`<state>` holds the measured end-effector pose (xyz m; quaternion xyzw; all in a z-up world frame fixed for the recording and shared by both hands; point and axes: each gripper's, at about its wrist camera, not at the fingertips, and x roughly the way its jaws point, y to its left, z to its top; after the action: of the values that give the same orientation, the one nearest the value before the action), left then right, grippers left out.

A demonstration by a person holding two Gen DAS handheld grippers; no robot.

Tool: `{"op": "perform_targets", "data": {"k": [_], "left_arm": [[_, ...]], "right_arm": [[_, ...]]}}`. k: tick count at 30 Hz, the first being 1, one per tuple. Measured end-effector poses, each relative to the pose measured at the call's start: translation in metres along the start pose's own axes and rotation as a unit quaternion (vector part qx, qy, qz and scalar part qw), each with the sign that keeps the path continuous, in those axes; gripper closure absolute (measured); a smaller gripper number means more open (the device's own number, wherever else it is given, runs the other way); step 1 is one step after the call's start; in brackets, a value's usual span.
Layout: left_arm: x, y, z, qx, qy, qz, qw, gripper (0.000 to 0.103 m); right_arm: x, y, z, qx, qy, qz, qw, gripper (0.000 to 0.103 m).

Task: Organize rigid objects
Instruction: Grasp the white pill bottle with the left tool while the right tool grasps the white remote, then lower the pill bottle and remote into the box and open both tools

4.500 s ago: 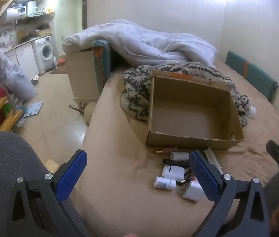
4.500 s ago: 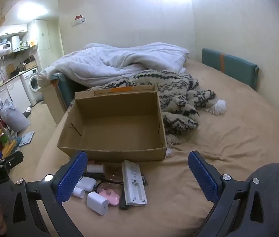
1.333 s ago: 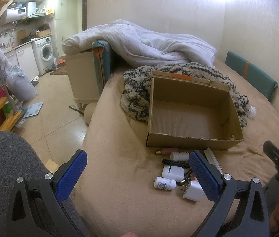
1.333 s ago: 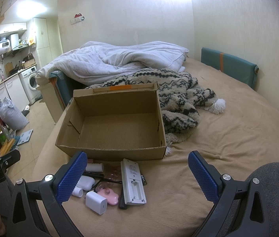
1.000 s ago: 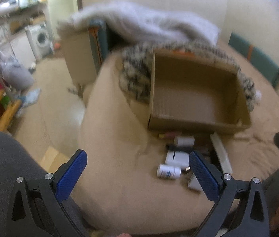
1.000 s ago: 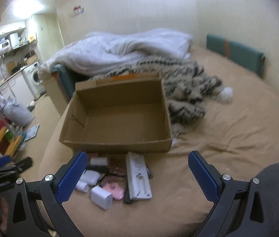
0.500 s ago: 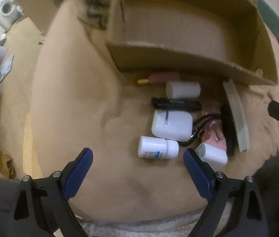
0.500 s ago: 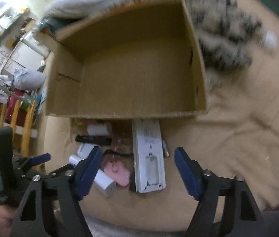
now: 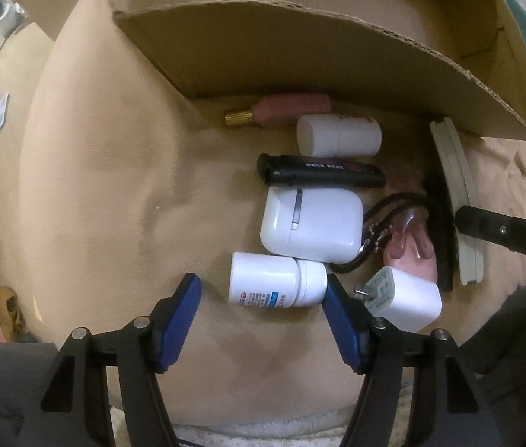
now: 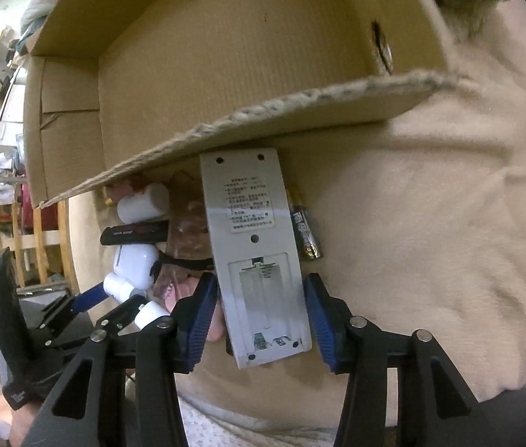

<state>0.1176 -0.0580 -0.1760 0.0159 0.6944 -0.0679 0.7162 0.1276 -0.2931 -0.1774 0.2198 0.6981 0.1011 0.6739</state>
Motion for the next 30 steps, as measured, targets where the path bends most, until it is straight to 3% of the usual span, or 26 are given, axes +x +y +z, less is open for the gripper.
{"op": "perform_targets", "data": {"k": [6, 18, 30], "left_arm": [[0.005, -0.006, 0.014, -0.002, 0.003, 0.007, 1.0000, 0.059], [0.006, 0.009, 0.021, -0.015, -0.008, 0.007, 0.9998, 0.059], [-0.030, 0.011, 0.001, -0.054, -0.050, 0.000, 0.9973, 0.059]], "right_arm": [[0.000, -0.002, 0.002, 0.003, 0.005, -0.004, 1.000, 0.051], [-0.017, 0.019, -0.004, -0.040, -0.010, -0.017, 0.999, 0.055], [-0.071, 0.048, -0.043, -0.075, -0.063, 0.019, 0.995, 0.058]]}}
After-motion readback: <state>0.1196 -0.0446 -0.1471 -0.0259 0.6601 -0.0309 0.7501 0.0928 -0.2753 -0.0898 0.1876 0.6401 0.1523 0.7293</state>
